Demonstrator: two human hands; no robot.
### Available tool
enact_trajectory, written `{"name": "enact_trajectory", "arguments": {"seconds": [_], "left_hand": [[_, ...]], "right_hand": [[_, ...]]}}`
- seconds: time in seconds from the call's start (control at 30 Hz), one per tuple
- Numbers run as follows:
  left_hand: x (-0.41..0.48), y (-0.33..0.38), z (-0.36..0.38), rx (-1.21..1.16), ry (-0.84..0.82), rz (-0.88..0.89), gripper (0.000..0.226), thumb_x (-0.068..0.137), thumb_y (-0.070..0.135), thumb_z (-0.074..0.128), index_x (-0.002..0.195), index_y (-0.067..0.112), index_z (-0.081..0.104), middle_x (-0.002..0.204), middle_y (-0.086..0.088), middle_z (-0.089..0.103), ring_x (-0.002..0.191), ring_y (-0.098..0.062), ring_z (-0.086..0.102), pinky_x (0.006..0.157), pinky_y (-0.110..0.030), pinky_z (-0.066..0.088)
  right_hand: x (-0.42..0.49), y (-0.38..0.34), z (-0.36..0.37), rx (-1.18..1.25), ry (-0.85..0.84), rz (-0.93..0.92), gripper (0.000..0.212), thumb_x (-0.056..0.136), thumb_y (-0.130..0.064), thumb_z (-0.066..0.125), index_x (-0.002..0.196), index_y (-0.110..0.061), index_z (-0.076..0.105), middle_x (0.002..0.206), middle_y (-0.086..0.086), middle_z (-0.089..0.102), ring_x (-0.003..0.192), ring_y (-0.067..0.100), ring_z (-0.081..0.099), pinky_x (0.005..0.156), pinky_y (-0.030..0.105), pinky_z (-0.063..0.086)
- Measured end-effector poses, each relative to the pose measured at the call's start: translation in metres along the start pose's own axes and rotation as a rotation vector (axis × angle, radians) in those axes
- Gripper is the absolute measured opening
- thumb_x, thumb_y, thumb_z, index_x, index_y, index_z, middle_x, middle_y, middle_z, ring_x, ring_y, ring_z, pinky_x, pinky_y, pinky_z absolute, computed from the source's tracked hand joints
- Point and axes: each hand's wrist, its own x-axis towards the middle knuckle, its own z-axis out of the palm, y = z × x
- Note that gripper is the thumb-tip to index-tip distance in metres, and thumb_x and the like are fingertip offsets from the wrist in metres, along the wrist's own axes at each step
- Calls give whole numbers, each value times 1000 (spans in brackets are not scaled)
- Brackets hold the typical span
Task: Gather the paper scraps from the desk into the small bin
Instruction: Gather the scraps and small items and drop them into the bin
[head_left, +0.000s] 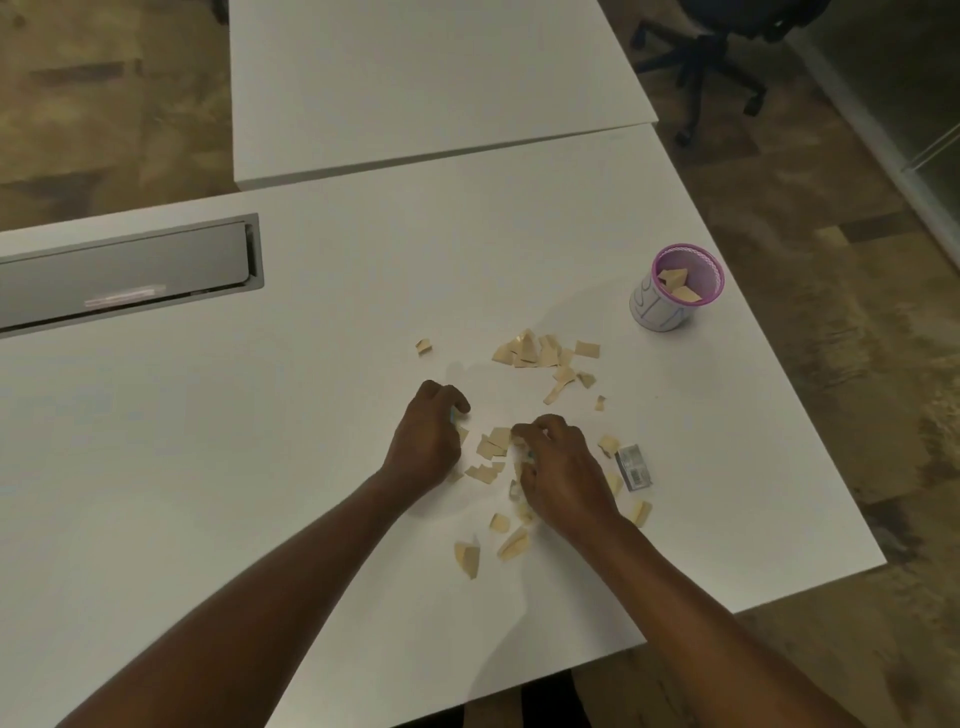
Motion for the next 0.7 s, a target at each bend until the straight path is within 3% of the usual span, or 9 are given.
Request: {"name": "enact_trajectory", "arguments": {"seconds": [0.1, 0.2, 0.27, 0.37, 0.43, 0.57, 0.7], "left_hand": [[-2, -1, -6, -180, 22, -201, 44, 80, -9, 46, 103, 20, 70, 112, 0, 56, 95, -19, 56, 78, -28, 46], [-5, -5, -16, -552, 1, -450, 46, 75, -12, 49, 96, 20, 74, 110, -3, 64, 90, -22, 61, 72, -30, 53], [-9, -5, -21, -780, -21, -552, 40, 77, -13, 46, 92, 10, 75, 101, -12, 68, 77, -26, 64, 68, -34, 57], [-13, -7, -25, -974, -11, -667, 26, 84, -4, 50, 87, 3, 74, 89, -15, 67, 69, -30, 62, 65, -36, 56], [-16, -13, -21, -904, -11, -664, 16, 88, 11, 57, 85, 7, 72, 89, -12, 67, 70, -29, 63, 69, -38, 55], [-28, -19, -7, -277, -56, -448, 15, 88, 39, 66, 89, 24, 62, 96, 4, 64, 83, -16, 61, 69, -29, 48], [-41, -23, 6, -20, -46, -200, 28, 86, 30, 75, 105, 20, 56, 102, 3, 51, 87, -16, 52, 72, -27, 37]], "right_hand": [[2, -6, 6, -35, -149, -6, 64, 93, -33, 60, 150, -31, 33, 161, 9, 21, 147, 33, 20, 103, 46, 44], [1, -11, 13, -99, -279, -82, 77, 90, -45, 59, 156, -36, 19, 167, 6, 2, 152, 40, 2, 109, 51, 39], [-1, -11, 16, -174, -345, -131, 82, 87, -40, 61, 156, -37, 17, 168, 2, -4, 151, 44, -3, 107, 51, 41], [-1, -10, 16, -249, -380, -160, 84, 85, -10, 54, 156, -34, 16, 168, -3, -7, 151, 44, -4, 95, 45, 49], [0, -7, 14, -277, -362, -187, 81, 86, 2, 43, 156, -29, 19, 168, -2, -3, 152, 41, 1, 82, 42, 53], [-4, -2, 11, -316, -306, -243, 63, 93, 3, 37, 152, -17, 30, 166, 3, 14, 151, 36, 15, 77, 42, 58], [-5, -2, 8, -363, -257, -300, 52, 92, 2, 40, 143, -9, 42, 155, 9, 35, 139, 35, 35, 72, 40, 58]]}}
